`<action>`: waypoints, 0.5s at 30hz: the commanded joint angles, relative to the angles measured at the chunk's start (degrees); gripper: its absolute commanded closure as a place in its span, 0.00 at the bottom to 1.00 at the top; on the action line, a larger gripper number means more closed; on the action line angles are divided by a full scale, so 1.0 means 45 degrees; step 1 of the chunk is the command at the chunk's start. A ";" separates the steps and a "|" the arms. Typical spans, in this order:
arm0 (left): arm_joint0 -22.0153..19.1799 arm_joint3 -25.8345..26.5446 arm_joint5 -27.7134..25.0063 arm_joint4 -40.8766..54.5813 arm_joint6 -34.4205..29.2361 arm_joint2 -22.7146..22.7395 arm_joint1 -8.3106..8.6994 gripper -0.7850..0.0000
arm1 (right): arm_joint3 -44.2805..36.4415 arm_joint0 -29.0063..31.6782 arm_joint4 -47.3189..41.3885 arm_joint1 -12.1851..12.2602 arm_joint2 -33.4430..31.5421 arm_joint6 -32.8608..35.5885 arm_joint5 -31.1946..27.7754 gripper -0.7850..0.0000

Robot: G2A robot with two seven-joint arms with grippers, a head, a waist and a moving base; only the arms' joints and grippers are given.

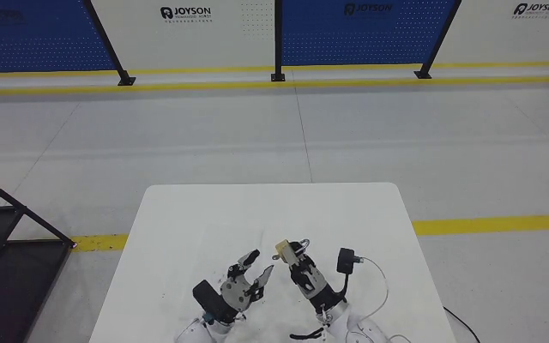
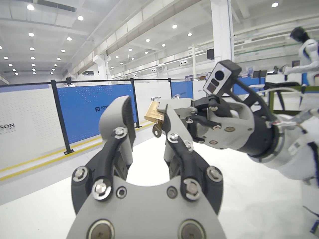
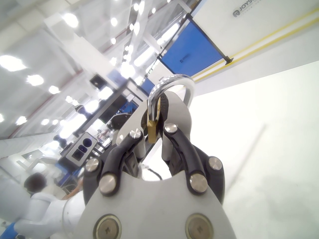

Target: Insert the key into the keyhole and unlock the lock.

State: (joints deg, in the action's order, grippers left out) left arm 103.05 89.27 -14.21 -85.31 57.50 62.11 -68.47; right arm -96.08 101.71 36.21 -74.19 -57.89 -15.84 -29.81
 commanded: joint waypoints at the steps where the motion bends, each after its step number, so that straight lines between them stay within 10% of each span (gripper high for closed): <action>1: 0.0440 0.0401 -0.1209 0.0548 -0.0261 0.0556 0.0173 0.00 | 0.0122 -0.0129 -0.0112 -0.0011 0.0037 0.0209 0.0110 1.00; 7: 0.2422 0.1817 -0.4483 0.2288 -0.1976 0.3354 0.0844 0.00 | 0.0663 -0.0890 0.0389 -0.0112 0.0738 0.1892 0.1189 1.00; 15: 0.4868 0.2950 -0.5428 0.3720 -0.3878 0.6694 0.1303 0.00 | 0.2118 -0.3059 0.0658 -0.0684 0.3090 0.5744 0.3558 1.00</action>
State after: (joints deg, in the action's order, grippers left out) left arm 124.00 102.45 -38.48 -69.09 40.89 91.04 -62.71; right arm -87.44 89.34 38.76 -76.90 -45.44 7.77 -15.39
